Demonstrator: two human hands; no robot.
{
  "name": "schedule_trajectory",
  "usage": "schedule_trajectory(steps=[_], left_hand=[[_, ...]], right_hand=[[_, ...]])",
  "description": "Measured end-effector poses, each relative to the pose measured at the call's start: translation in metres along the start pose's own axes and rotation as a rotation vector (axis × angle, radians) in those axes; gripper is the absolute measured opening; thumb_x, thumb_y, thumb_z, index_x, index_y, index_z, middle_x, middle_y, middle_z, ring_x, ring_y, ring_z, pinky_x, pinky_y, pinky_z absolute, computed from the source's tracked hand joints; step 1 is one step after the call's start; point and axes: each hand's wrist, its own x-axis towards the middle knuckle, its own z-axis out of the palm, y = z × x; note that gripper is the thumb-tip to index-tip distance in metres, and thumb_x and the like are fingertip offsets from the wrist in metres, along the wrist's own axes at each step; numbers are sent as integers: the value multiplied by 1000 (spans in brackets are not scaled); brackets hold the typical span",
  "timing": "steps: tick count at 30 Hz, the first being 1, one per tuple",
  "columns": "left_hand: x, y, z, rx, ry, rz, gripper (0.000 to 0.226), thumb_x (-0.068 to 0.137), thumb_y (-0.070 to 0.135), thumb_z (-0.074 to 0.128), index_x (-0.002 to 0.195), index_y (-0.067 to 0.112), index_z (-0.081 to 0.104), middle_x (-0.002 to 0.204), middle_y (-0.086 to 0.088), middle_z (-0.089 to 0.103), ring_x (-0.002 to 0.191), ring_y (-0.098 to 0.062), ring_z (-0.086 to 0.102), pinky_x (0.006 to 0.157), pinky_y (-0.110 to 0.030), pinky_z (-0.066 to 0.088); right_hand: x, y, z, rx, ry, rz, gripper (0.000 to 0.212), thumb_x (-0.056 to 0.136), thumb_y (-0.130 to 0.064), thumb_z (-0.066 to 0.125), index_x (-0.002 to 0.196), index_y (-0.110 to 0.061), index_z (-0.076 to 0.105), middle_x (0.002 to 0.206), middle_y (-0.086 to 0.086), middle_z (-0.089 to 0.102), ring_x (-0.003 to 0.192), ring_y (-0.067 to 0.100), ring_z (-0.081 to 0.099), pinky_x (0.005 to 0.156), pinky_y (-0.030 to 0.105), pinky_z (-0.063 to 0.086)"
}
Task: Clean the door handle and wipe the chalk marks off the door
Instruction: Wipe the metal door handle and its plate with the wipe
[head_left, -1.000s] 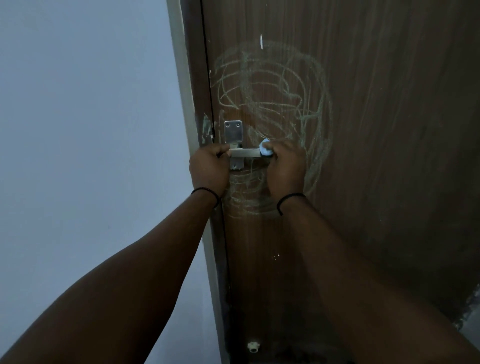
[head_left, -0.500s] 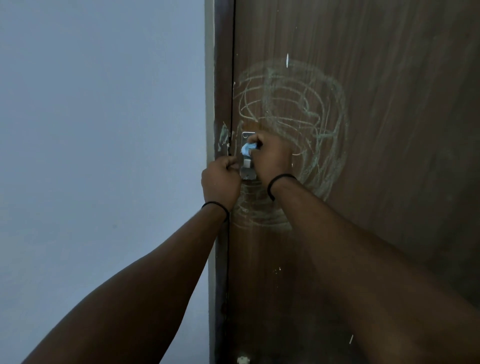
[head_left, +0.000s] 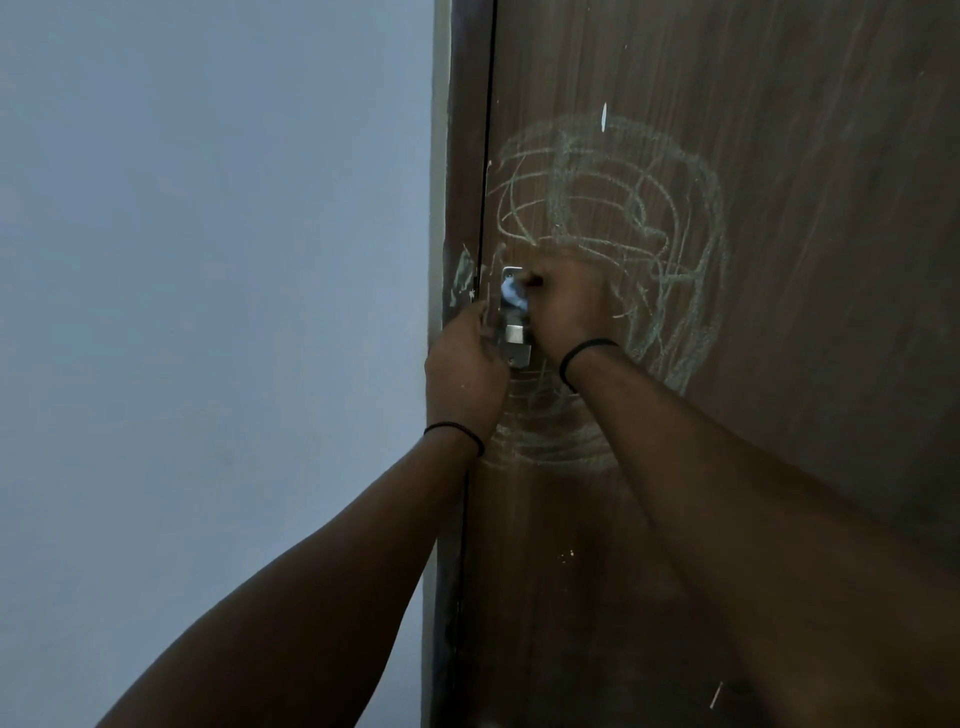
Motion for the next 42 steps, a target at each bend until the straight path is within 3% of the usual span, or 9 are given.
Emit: schedule_trajectory(steps=[3, 5, 9, 12, 20, 28, 36, 39, 42], left_hand=[[-1, -5, -1, 5, -5, -47, 22, 95, 12, 49, 105, 18, 67, 93, 3, 69, 76, -3, 52, 69, -9, 40], [0, -6, -1, -4, -17, -58, 24, 95, 10, 49, 109, 18, 67, 94, 1, 69, 79, -5, 54, 72, -17, 43], [5, -3, 0, -17, -15, -12, 24, 95, 11, 49, 108, 18, 68, 92, 3, 69, 77, -2, 53, 68, -2, 33], [11, 4, -1, -49, -14, 16, 22, 96, 17, 50, 108, 18, 68, 95, 5, 69, 81, -2, 55, 73, -11, 45], [10, 7, 1, 49, -132, 181, 17, 92, 23, 61, 94, 15, 76, 87, -4, 69, 75, -14, 60, 67, -30, 50], [17, 11, -7, 57, -198, 202, 12, 88, 14, 68, 92, 8, 78, 86, -10, 70, 76, -13, 57, 71, -24, 46], [26, 19, -13, 60, -288, 117, 14, 87, 14, 69, 85, 4, 78, 82, -13, 68, 77, -22, 60, 71, -30, 47], [24, 19, -14, 59, -292, 132, 10, 86, 12, 70, 87, 7, 78, 82, -11, 70, 75, -18, 59, 69, -25, 44], [25, 18, -13, 93, -288, 135, 12, 85, 6, 67, 77, 1, 76, 80, -17, 69, 74, -26, 63, 69, -35, 51]], right_hand=[[13, -7, 3, -9, 139, -3, 12, 80, -3, 66, 77, -11, 74, 86, 6, 68, 75, 15, 63, 66, 25, 51], [17, -11, 8, -110, 70, -96, 14, 80, 1, 63, 75, -7, 74, 82, 10, 67, 74, 18, 62, 64, 26, 49], [21, -4, 3, -275, -42, -203, 21, 81, 2, 57, 67, -9, 69, 73, 5, 63, 76, 19, 57, 67, 26, 42], [14, 3, -7, -298, 18, -136, 19, 71, 5, 56, 57, -7, 56, 65, 6, 58, 67, 19, 52, 61, 31, 41], [14, 3, -11, -198, 43, -84, 17, 81, 0, 62, 82, -11, 75, 87, 4, 69, 79, 14, 60, 64, 20, 37], [26, -5, -11, -421, -216, -340, 16, 80, -2, 54, 77, -10, 68, 81, 4, 64, 82, 22, 57, 73, 35, 48], [11, 6, -16, -164, -27, -1, 19, 79, 1, 63, 78, -12, 77, 83, 3, 72, 76, 19, 67, 64, 26, 50], [19, -4, -10, -243, -76, -114, 18, 79, 3, 60, 82, -5, 76, 86, 12, 68, 82, 26, 62, 71, 22, 37], [30, -19, -2, -352, -236, -297, 25, 73, 4, 56, 82, -9, 75, 85, 11, 67, 87, 28, 57, 78, 29, 42]])
